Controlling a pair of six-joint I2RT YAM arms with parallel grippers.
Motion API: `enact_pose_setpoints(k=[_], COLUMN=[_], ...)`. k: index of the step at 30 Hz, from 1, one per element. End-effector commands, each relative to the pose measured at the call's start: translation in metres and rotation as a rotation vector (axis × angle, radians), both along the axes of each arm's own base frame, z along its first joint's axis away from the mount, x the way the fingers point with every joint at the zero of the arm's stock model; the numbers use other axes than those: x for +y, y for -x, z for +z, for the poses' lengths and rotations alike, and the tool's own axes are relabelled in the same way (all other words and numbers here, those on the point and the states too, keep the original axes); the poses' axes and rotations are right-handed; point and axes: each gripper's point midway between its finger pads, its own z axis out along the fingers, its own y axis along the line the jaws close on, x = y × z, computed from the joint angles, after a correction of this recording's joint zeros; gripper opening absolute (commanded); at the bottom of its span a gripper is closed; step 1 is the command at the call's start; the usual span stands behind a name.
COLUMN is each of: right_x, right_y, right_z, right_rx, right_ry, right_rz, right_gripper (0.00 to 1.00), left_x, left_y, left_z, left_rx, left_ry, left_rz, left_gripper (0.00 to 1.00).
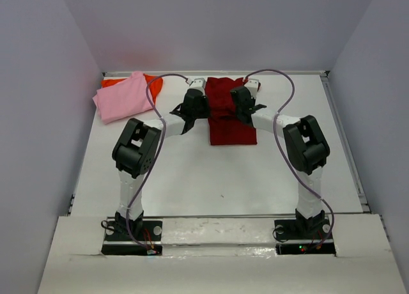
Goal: Fold and stack the t-shirts
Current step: Fold the rectangle-folded T-shirt at the center of the board.
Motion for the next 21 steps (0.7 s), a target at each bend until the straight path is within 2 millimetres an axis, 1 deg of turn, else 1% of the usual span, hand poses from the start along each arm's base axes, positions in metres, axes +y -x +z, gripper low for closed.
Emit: enact_pose_setpoints(k=[1,2,4,5,6,7,8,9,10,11,12,13,14,15,16,17,18,19,20,21], right_x=[-0.037,-0.038,-0.041,-0.041,-0.043,-0.044,-0.045,-0.046,-0.046,-0.047,-0.046,-0.043,-0.041,-0.041,-0.035,-0.033,-0.027,-0.018,-0.016,-0.007], right_y=[-0.018,-0.017,-0.017,-0.016,-0.013,-0.011,-0.009,-0.007,-0.006,-0.004,-0.002,-0.001,0.0,0.002,0.004,0.005,0.008,0.012,0.013,0.017], right_z=[0.014,0.014,0.019,0.022,0.024,0.028,0.039,0.044,0.05,0.063,0.065,0.065,0.068,0.07,0.069,0.069,0.069,0.069,0.07,0.069], right_rx=[-0.051,-0.049,-0.058,-0.063,-0.062,-0.068,-0.086,-0.094,-0.101,-0.125,-0.126,-0.122,-0.121,-0.118,-0.11,-0.105,-0.1,-0.093,-0.091,-0.085], right_ry=[0.067,0.072,0.081,0.081,0.083,0.08,0.071,0.068,0.064,0.048,0.041,0.027,0.025,0.024,0.016,0.011,0.009,-0.003,-0.007,-0.016], right_rz=[-0.108,-0.107,-0.113,-0.115,-0.118,-0.12,-0.121,-0.121,-0.117,-0.119,-0.11,-0.09,-0.077,-0.071,-0.054,-0.041,-0.028,0.009,0.023,0.058], right_gripper=[0.0,0.02,0.46,0.59,0.66,0.7,0.76,0.76,0.77,0.77,0.77,0.77,0.77,0.77,0.77,0.77,0.77,0.77,0.77,0.77], left_x=[0.033,0.034,0.032,0.031,0.031,0.032,0.037,0.039,0.042,0.043,0.044,0.046,0.045,0.044,0.045,0.046,0.046,0.044,0.044,0.044], left_y=[-0.031,-0.032,-0.033,-0.033,-0.033,-0.032,-0.031,-0.031,-0.026,-0.024,-0.021,-0.014,-0.009,-0.003,0.006,0.013,0.019,0.029,0.034,0.039], left_z=[0.014,0.01,0.008,0.008,0.009,0.01,0.013,0.02,0.019,0.035,0.039,0.037,0.043,0.059,0.057,0.074,0.077,0.075,0.078,0.087], left_rx=[-0.073,-0.071,-0.081,-0.084,-0.089,-0.094,-0.099,-0.111,-0.106,-0.132,-0.135,-0.123,-0.126,-0.146,-0.135,-0.157,-0.155,-0.136,-0.127,-0.129], left_ry=[-0.051,-0.058,-0.056,-0.055,-0.059,-0.06,-0.061,-0.057,-0.059,-0.04,-0.033,-0.024,-0.011,0.008,0.007,0.022,0.02,0.009,0.003,0.0], left_rz=[0.117,0.121,0.108,0.106,0.104,0.107,0.123,0.139,0.148,0.15,0.151,0.152,0.145,0.138,0.133,0.132,0.129,0.114,0.109,0.096], left_gripper=[0.22,0.36,0.46,0.51,0.61,0.66,0.68,0.68,0.67,0.67,0.66,0.66,0.66,0.65,0.65,0.65,0.65,0.65,0.65,0.65])
